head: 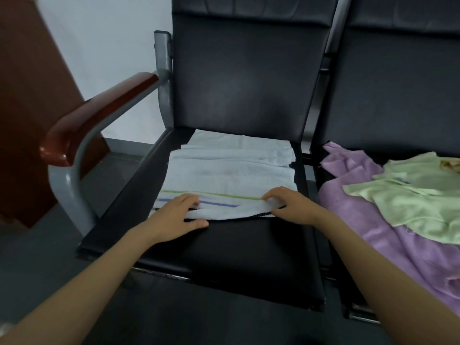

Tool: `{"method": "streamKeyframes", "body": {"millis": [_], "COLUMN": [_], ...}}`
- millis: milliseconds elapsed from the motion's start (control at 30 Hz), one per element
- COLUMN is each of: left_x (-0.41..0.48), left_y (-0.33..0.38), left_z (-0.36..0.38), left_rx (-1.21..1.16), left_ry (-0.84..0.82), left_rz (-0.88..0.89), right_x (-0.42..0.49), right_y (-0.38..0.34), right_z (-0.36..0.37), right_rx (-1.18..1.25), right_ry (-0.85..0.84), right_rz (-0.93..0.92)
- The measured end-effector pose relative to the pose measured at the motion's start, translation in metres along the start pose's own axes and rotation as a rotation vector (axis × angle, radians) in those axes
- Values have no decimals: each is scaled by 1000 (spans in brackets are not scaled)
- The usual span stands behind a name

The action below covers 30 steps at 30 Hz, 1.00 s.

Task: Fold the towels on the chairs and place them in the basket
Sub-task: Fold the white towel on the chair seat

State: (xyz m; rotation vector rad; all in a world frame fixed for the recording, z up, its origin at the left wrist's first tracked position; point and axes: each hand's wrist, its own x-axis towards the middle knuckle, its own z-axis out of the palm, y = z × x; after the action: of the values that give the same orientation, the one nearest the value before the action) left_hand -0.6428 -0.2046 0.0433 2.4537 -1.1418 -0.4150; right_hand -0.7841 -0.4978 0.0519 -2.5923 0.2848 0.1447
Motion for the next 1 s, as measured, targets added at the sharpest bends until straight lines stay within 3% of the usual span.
{"method": "streamKeyframes", "body": {"millis": [100,267,433,600,767,1000], "left_x": [-5,-11,-34,-65,-112,-191], "left_y": [-5,-5,0,42,111,166], "left_z": [-4,-10,-24,-66,-126,-177], "left_rx": [-67,79,198,-190,-527,-763], "left_ry": [18,151,199,498,779,896], "left_rz": [-12,10,-222,-297,-249,-111], "right_x": [2,0,-31,-83,-152,-233], "right_y": [-1,-17,-35,-80,-129,-180], "right_z": [-5,-9,-29,-81,-131,-170], "right_rx": [-110,-356,-49,234,562,550], "right_ry": [48,111,348,588,647,789], "right_rz": [102,217,212,137,16,-28]}}
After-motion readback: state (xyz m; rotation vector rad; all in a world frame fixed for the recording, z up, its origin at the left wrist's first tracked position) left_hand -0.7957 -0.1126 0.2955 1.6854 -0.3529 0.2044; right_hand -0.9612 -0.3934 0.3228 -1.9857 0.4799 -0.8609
